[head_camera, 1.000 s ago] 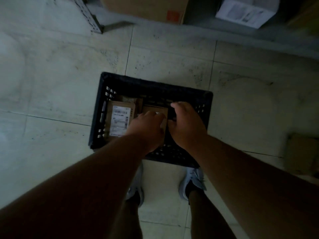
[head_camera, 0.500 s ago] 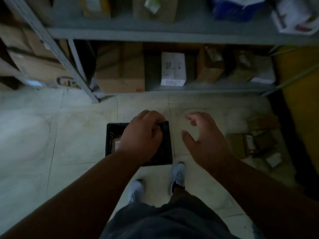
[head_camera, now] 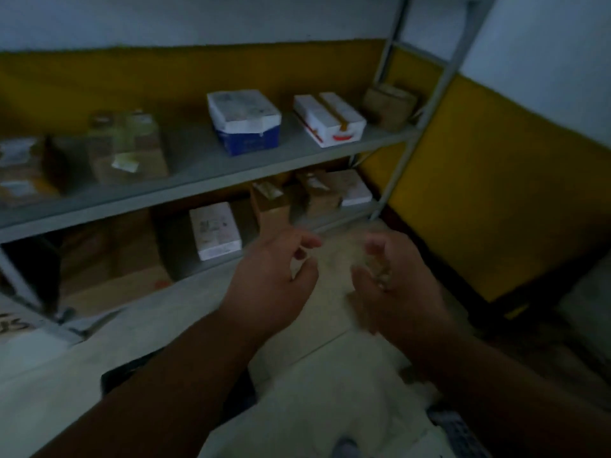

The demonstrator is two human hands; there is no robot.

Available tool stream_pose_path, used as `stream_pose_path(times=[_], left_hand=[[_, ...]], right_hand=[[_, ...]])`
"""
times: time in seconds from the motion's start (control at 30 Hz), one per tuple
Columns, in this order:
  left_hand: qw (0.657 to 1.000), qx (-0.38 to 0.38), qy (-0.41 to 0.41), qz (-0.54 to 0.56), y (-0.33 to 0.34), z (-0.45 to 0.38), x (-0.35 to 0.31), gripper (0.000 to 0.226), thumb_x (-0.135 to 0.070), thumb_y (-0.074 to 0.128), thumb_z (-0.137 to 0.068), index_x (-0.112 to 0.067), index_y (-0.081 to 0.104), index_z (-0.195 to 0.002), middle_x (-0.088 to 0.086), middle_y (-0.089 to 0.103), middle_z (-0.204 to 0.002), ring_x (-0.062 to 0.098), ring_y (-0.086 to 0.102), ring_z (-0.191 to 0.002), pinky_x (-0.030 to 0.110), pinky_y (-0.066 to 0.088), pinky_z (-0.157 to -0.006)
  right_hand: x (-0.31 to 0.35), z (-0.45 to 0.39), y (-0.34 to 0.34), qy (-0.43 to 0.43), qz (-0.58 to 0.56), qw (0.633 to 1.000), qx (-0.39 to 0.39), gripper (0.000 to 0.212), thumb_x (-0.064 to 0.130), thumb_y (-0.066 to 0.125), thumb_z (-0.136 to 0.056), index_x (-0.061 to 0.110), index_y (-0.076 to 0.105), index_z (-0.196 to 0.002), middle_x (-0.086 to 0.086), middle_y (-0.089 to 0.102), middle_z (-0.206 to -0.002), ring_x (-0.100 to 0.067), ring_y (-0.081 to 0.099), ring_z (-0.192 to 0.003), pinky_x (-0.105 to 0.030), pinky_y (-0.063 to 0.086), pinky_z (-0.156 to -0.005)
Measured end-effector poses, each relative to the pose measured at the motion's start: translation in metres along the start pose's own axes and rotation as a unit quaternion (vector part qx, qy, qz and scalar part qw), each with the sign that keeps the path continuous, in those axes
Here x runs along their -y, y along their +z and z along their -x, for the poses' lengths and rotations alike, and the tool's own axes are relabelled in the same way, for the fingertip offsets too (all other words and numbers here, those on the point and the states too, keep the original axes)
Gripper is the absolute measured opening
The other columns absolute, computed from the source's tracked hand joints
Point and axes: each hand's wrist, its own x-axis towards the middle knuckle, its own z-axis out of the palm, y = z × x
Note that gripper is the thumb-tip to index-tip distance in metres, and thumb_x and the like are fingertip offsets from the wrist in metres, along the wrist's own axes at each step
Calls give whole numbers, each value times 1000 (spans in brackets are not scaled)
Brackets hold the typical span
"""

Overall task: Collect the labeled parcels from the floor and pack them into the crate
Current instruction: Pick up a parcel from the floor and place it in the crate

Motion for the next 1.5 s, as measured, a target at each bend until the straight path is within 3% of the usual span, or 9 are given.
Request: stream_pose_path(times=[0.13,0.33,0.57,0.77,0.93,1.1,1.23,1.4,1.5], left_hand=[[996,28,16,88,92,-26,-50,21,-21,62,-89,-36,58,-103,-24,55,-95,-10,52,-94,4,40,-72],[987,80,33,133,188,-61,-99,36,-7,62,-85,-38,55,-99,-22,56,-93,-6,53,-90,3,40,-71],[982,157,30,104,252,-125,-81,35,-2,57,-88,-34,57,-103,-23,54,-95,-15,51,-89,-2,36,-71],[960,266,35,76,311,-211,-35,34,-4,55,-90,-36,55,-103,-22,54,-98,-18,49,-89,5,37,-67],[936,323,117,70,355,-320,-16,35,-12,57,-88,-46,52,-95,-23,57,-91,-13,52,-90,7,39,-63],[919,358,146,78,430,-390,30,23,-21,55,-88,-36,57,-105,-19,60,-94,-3,57,-90,8,44,-69],[914,386,113,56,530,-397,101,21,-13,59,-89,-26,59,-105,-10,63,-94,5,59,-84,33,54,-71],[901,428,66,32,679,-351,229,27,-14,57,-91,-29,57,-114,-9,63,-101,-2,57,-86,13,43,-69],[881,473,-21,22,752,-307,314,36,-12,56,-92,-28,55,-124,-4,64,-114,10,62,-97,23,49,-78]], right_hand=[[-76,5,-87,28,38,998,-31,34,23,66,-85,40,47,-107,25,48,-108,7,50,-101,-7,35,-72],[-166,15,-162,120,17,987,-102,41,24,65,-82,39,43,-113,11,50,-115,-1,52,-108,-12,38,-76],[-227,-11,-148,198,-20,974,-106,48,27,72,-83,36,44,-121,14,45,-119,5,50,-104,-16,44,-79],[-270,-75,-119,247,4,963,-110,57,38,71,-80,38,44,-130,22,39,-117,6,48,-102,-6,36,-71],[-304,-154,-107,258,25,942,-215,43,48,63,-77,52,40,-113,20,44,-113,9,50,-102,-6,41,-72],[-382,-226,-55,307,-20,911,-276,39,50,61,-77,49,40,-110,18,48,-108,4,53,-100,-7,44,-78],[-485,-242,18,397,-54,866,-300,40,46,70,-81,41,47,-112,13,57,-106,4,57,-93,-18,49,-74],[-633,-213,150,469,-47,847,-247,41,33,74,-84,46,41,-104,23,48,-99,6,55,-86,-5,41,-63],[-709,-175,237,550,-106,796,-228,41,35,74,-84,46,43,-108,28,44,-101,10,53,-89,-3,43,-63]])
